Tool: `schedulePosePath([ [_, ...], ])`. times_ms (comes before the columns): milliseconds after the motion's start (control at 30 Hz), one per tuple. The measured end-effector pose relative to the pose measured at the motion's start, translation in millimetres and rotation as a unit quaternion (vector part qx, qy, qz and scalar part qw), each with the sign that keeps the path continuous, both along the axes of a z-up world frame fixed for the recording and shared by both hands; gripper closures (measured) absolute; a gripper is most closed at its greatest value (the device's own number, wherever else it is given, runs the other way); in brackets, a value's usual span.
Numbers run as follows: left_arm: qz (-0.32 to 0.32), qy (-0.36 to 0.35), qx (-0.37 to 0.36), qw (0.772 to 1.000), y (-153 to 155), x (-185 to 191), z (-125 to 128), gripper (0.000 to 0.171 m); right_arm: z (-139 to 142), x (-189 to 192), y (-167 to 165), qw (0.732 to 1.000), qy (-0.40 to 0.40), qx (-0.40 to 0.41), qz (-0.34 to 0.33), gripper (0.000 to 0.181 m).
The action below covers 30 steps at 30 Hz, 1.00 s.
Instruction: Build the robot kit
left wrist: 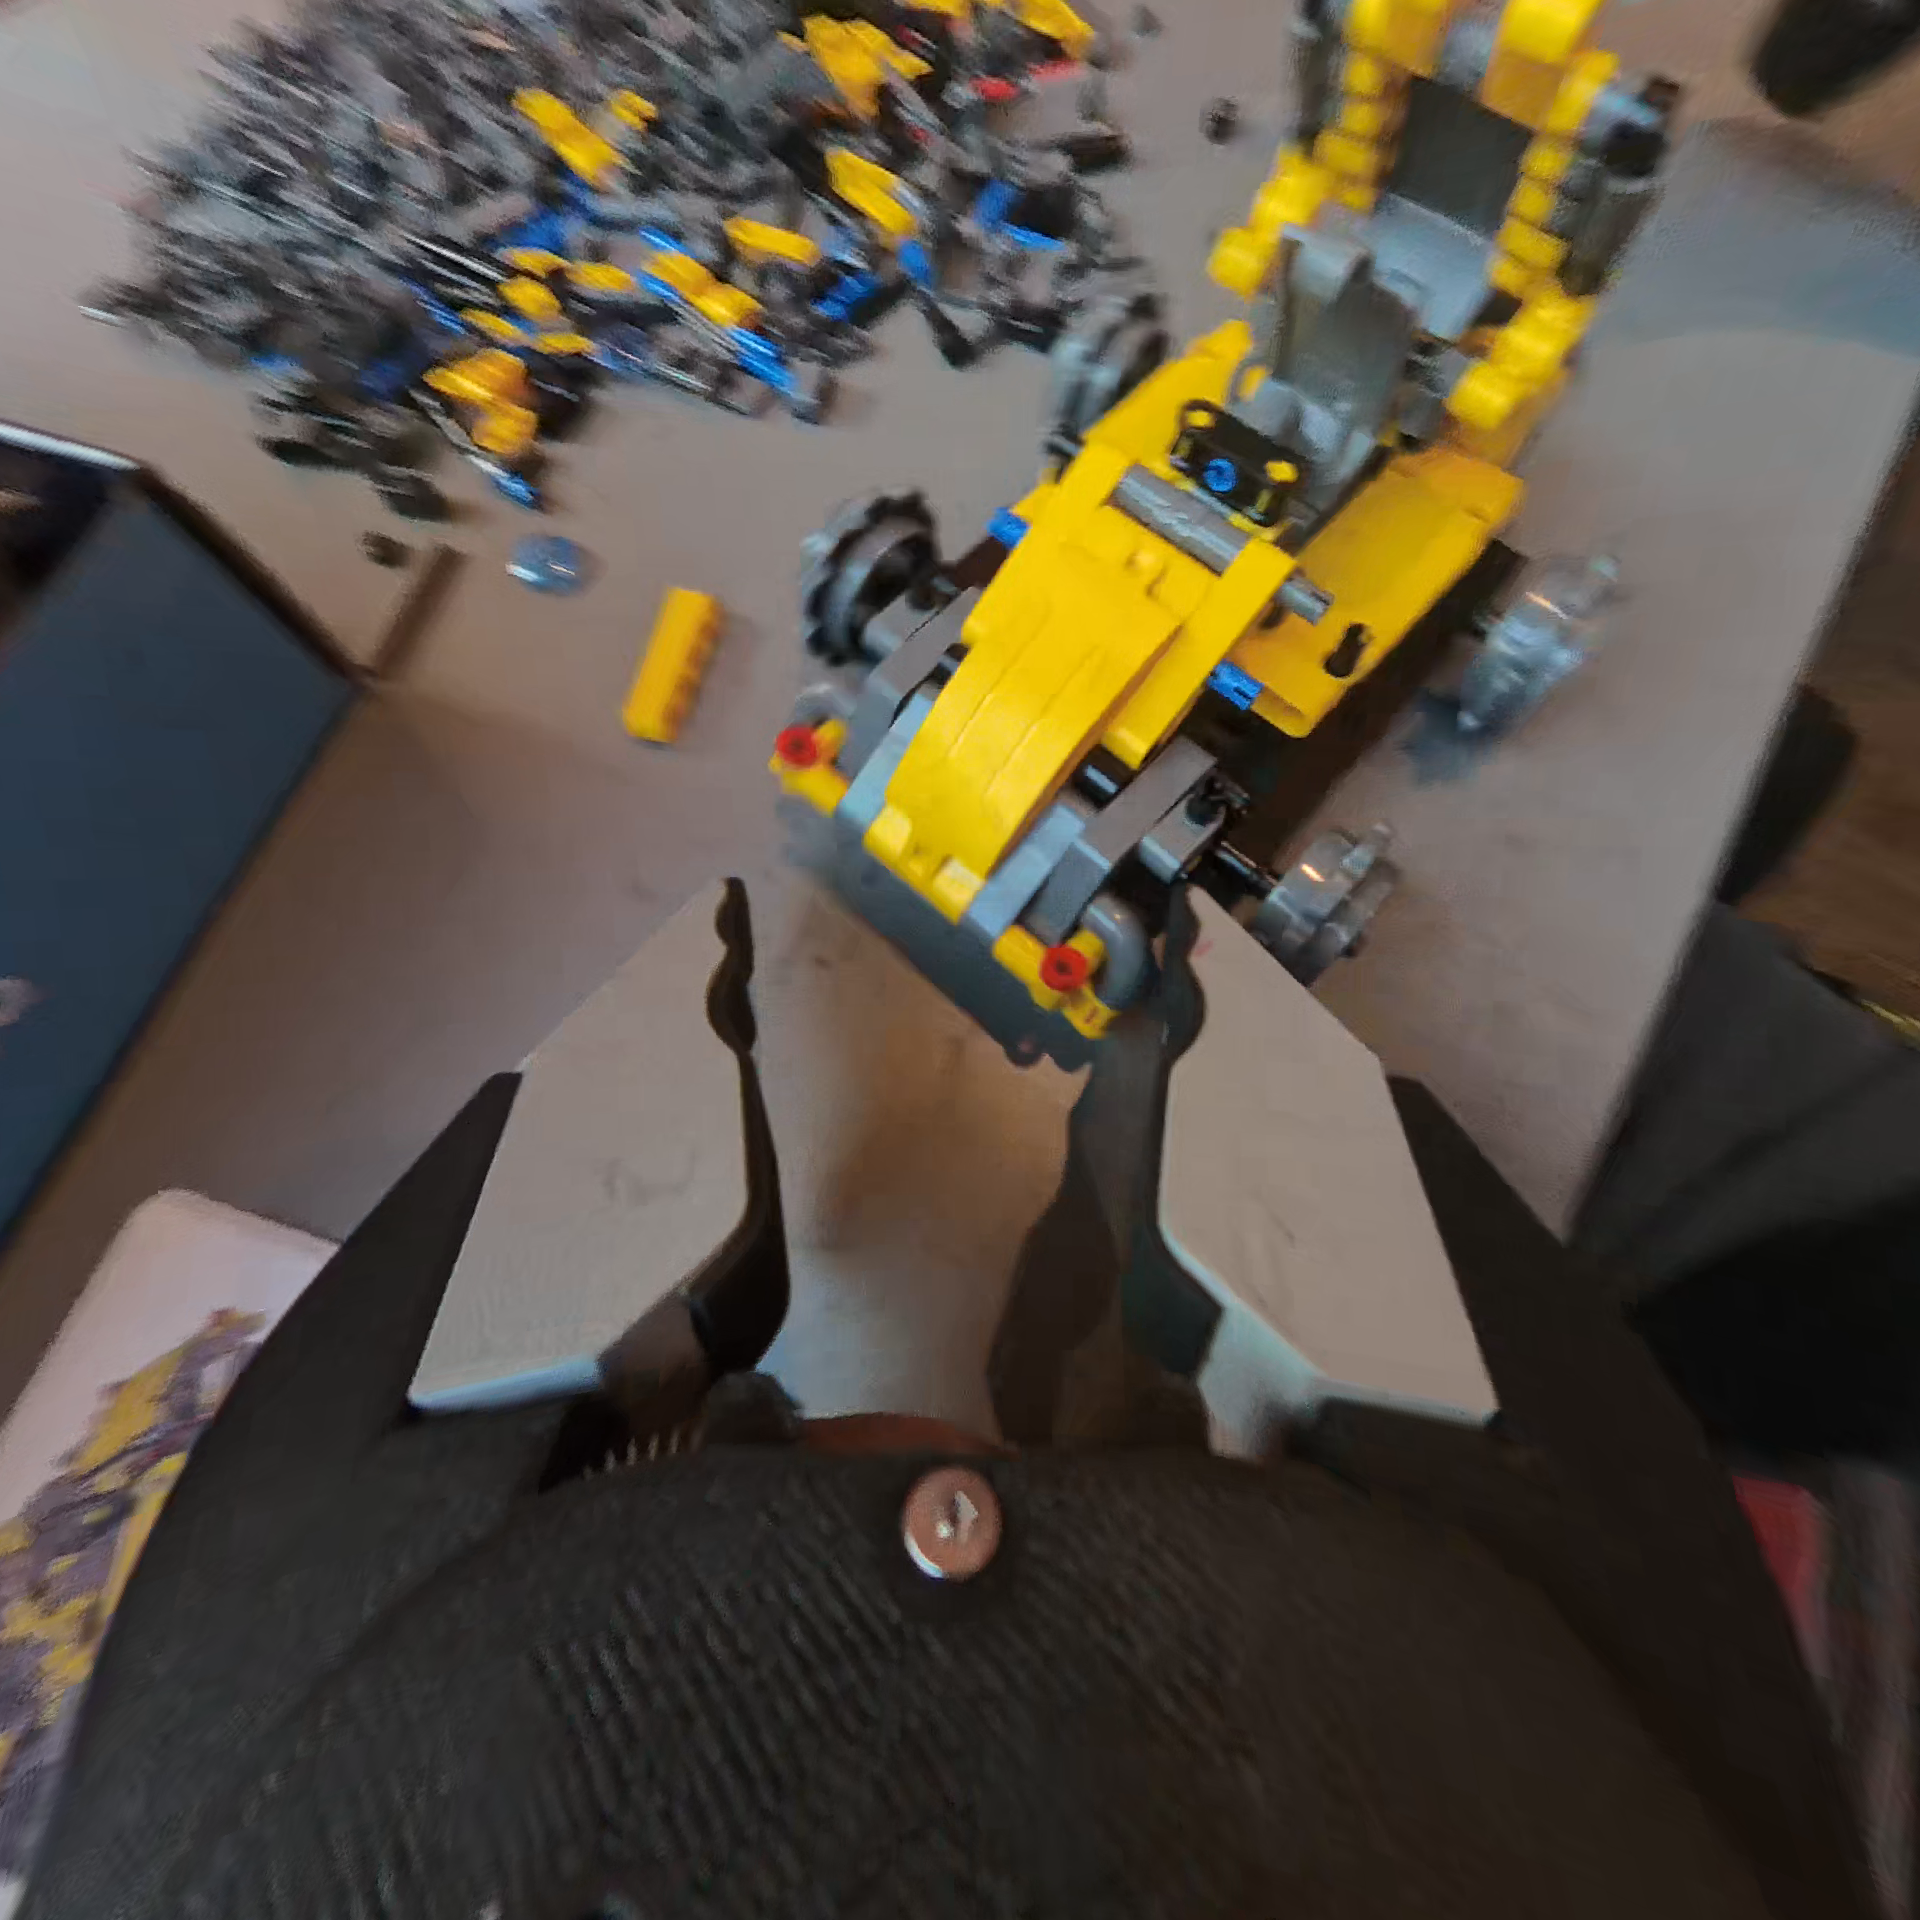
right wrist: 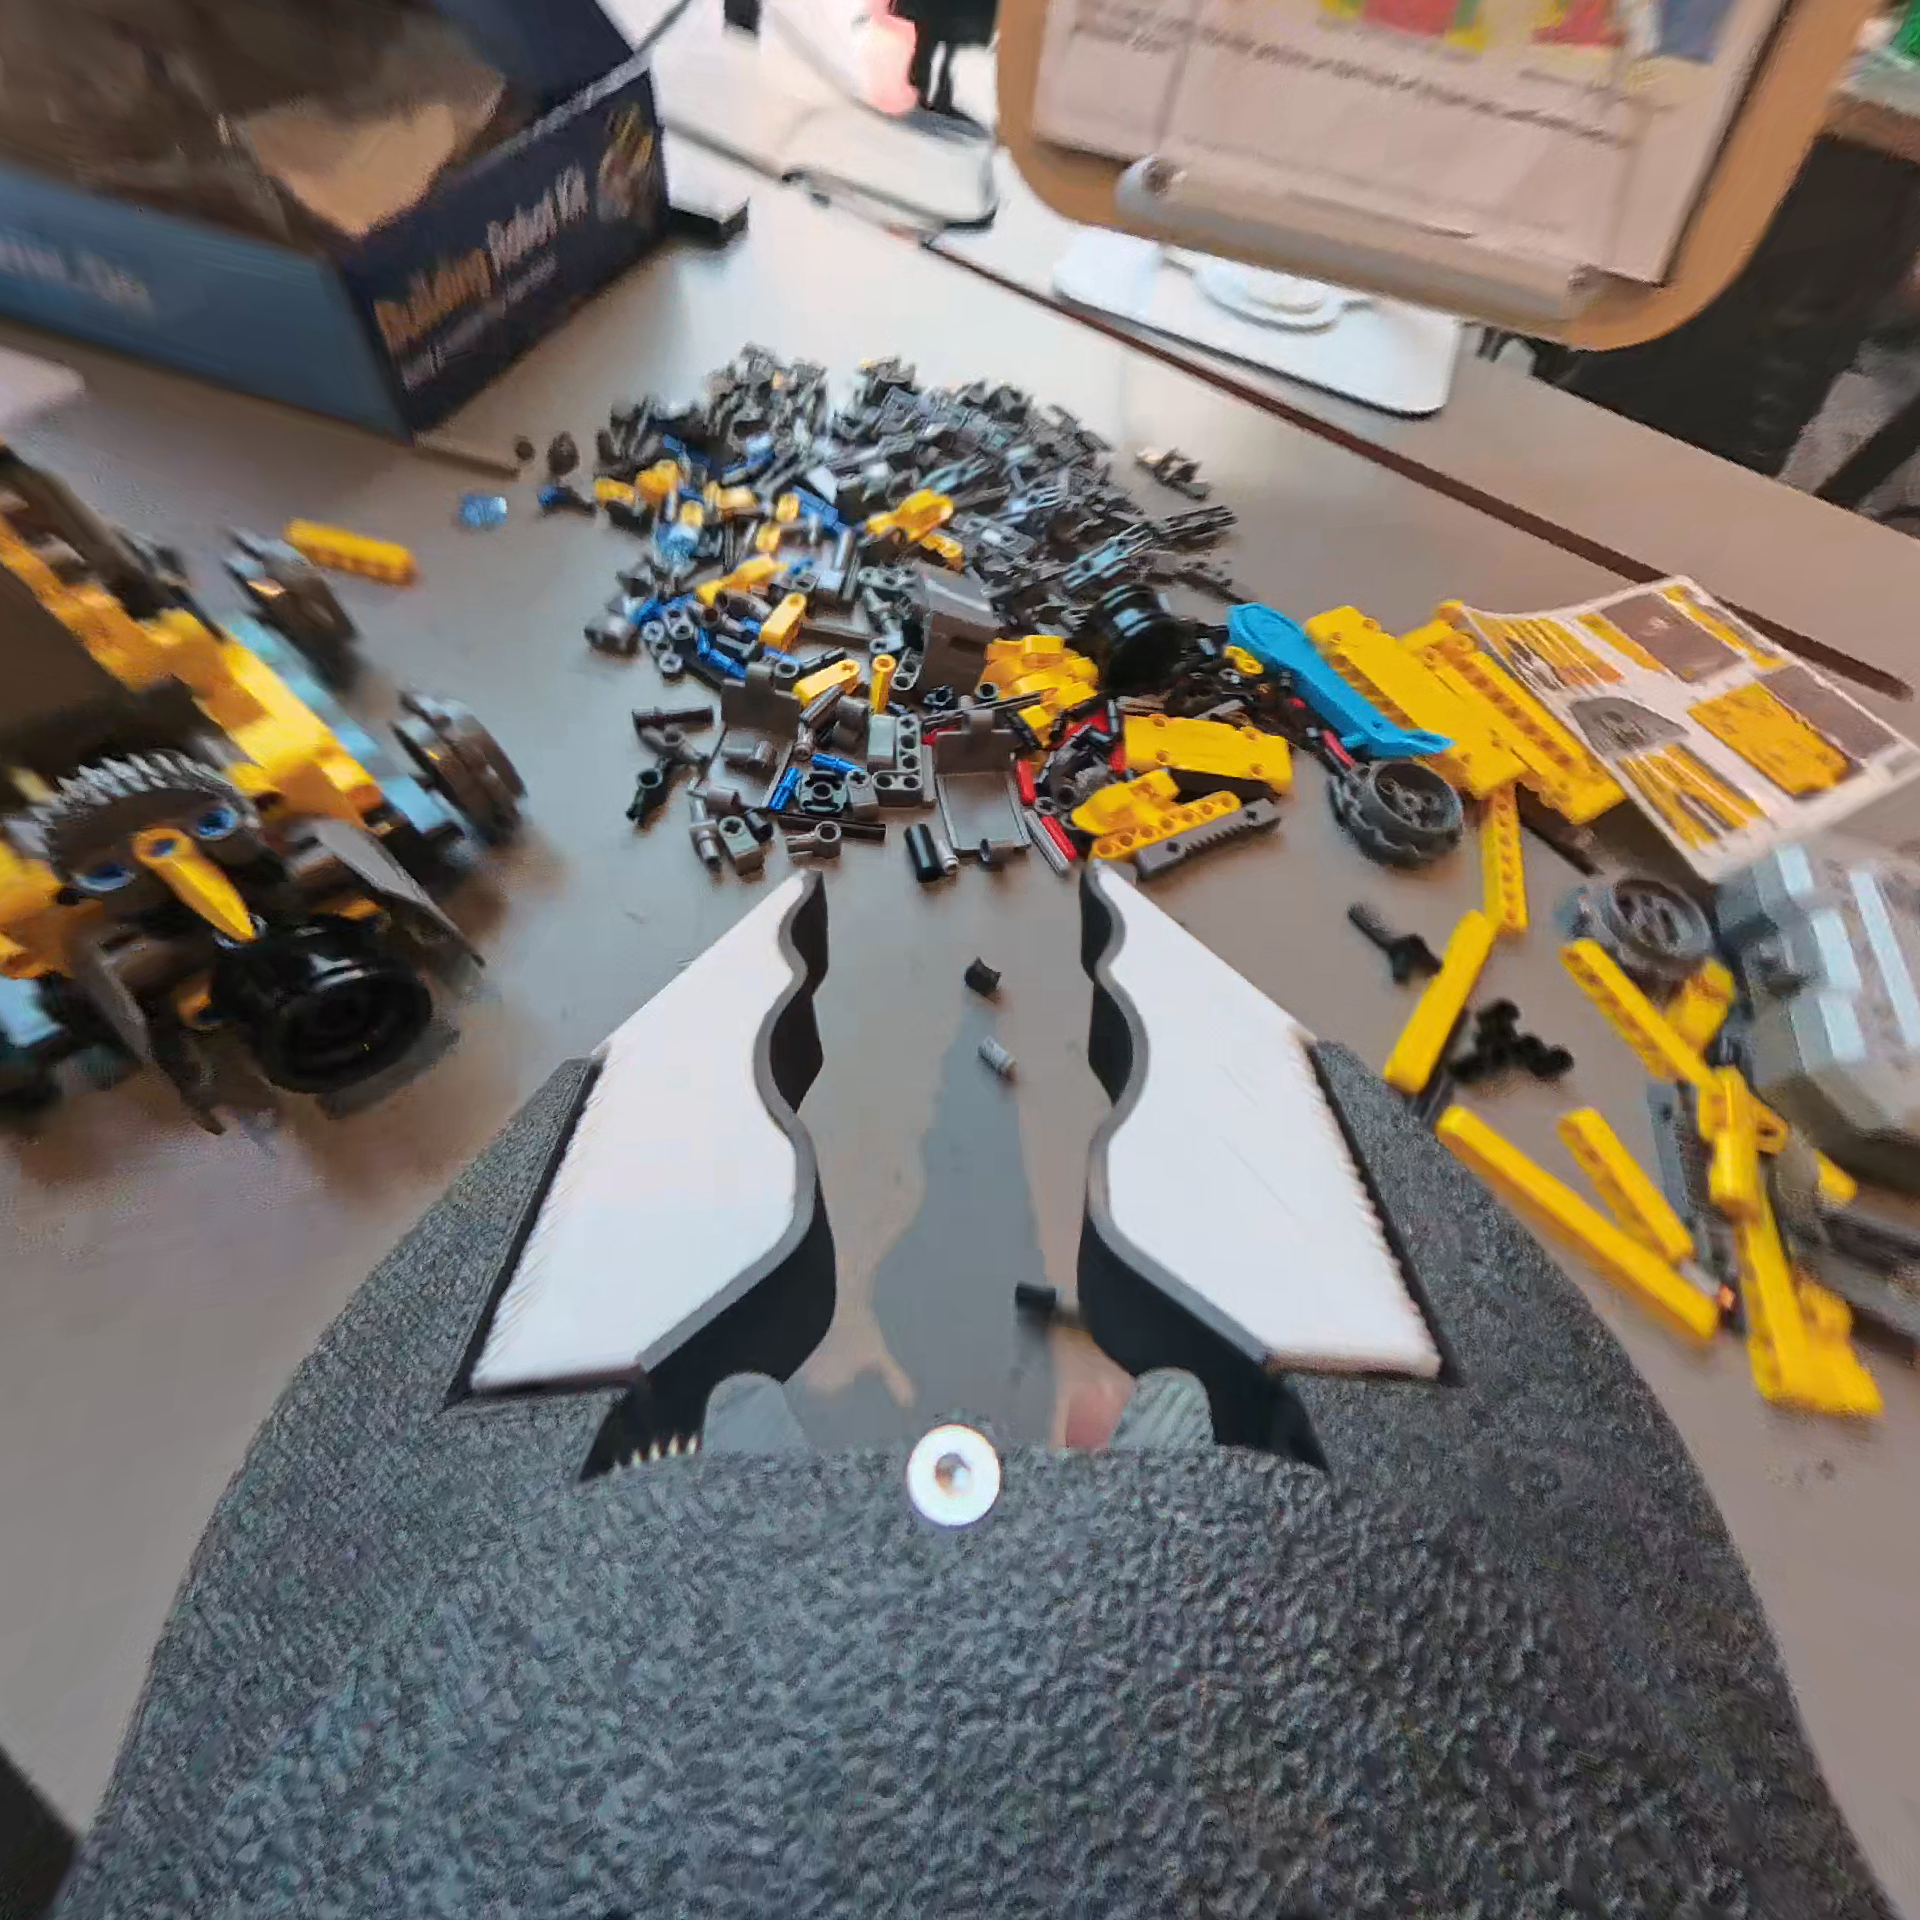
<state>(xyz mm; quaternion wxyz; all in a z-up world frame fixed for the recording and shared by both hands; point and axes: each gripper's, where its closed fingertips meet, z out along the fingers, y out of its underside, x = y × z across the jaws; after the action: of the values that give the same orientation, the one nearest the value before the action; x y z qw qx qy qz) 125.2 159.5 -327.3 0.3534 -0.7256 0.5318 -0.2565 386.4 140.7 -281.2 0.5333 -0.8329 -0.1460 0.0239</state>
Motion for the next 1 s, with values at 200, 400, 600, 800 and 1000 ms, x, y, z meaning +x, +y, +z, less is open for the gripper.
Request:
schedulePosePath([
  [200,0.034,-0.046,0.031,0.998,2,-13,29,0.096,16,15,-51,0.987,0.127,0.085,-0.057,0.116],
  [400,0.012,-0.048,0.025,0.998,-41,-45,21,0.092,9,13,-70,0.99,0.108,0.07,-0.053,0.118],
  [600,-0.022,-0.088,-0.025,0.996,-65,-48,14,0.087,-17,-5,-66,0.997,0.081,-0.015,-0.007,0.125],
  [800,-0.126,-0.204,-0.044,0.97,-111,-43,41,0.104,-10,22,-59,0.988,0.124,0.008,-0.087,0.15],
  [1000,-0.196,-0.244,0.05,0.948,-134,-40,55,0.171,5,26,-63,0.986,0.112,0.058,-0.108,0.155],
])
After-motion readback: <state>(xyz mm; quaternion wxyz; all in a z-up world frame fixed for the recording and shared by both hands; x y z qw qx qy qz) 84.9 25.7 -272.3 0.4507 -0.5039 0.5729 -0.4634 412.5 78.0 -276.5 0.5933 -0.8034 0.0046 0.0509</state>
